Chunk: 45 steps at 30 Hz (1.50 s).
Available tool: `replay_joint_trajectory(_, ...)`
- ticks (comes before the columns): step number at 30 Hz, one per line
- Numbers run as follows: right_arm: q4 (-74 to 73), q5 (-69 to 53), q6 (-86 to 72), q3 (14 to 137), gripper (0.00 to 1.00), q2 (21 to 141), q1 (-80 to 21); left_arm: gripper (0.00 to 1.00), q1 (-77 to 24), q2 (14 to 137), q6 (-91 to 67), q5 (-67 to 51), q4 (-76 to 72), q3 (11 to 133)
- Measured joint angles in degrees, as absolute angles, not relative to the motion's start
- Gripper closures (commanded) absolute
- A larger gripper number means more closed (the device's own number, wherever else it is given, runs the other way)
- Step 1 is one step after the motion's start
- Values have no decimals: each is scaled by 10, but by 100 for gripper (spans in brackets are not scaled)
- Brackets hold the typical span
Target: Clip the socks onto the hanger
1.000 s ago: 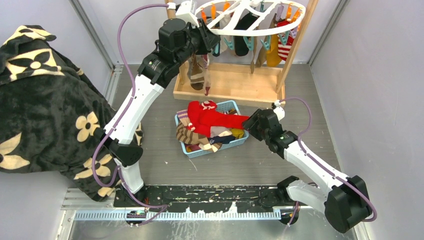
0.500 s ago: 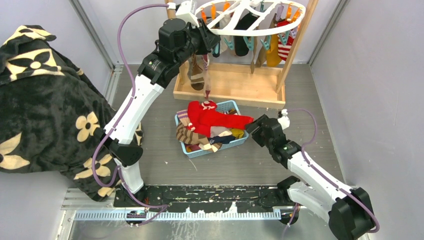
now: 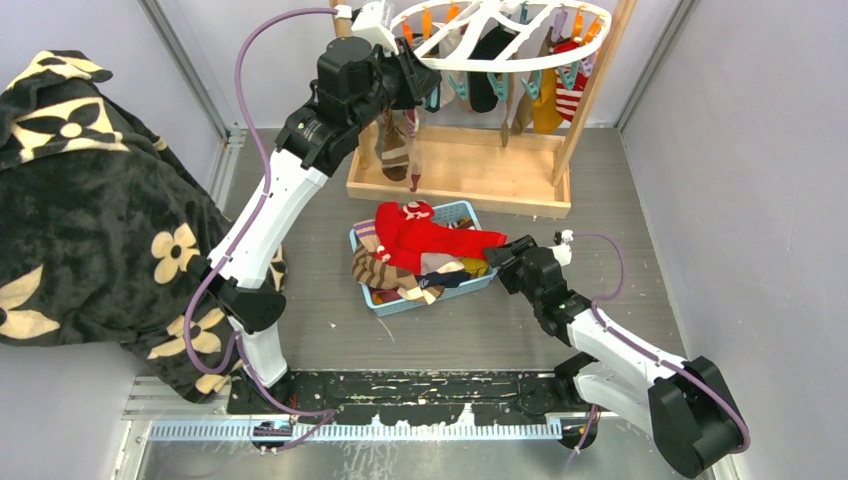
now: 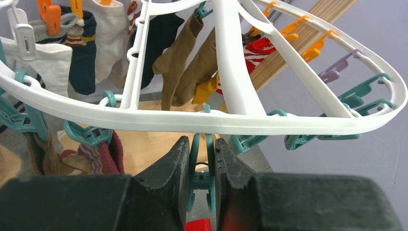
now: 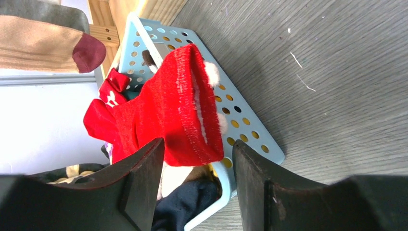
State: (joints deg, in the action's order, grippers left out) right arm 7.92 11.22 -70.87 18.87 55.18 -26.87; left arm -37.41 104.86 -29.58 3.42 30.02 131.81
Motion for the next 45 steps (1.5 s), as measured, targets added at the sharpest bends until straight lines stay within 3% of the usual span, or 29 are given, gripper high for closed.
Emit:
replay_joint_trajectory(8,118,115,-712,170,60,555,-269,86,-375,1049,-296,34,300,1318)
replay_joint_trajectory(25,60,143,-661,195,69,512,-269,86,-375,1049,-296,34,300,1318)
replay_joint_trajectory(38,80,164,-664,197,58,556,-269,86,-375,1049,-296,34,300,1318)
replay_joint_trajectory(40,95,167,-665,197,63,563,-269,86,-375,1049,-296,34,300,1318)
replay_joint_trajectory(45,119,169,-663,201,87,577,-269,87,-375,1049,-296,34,300,1318)
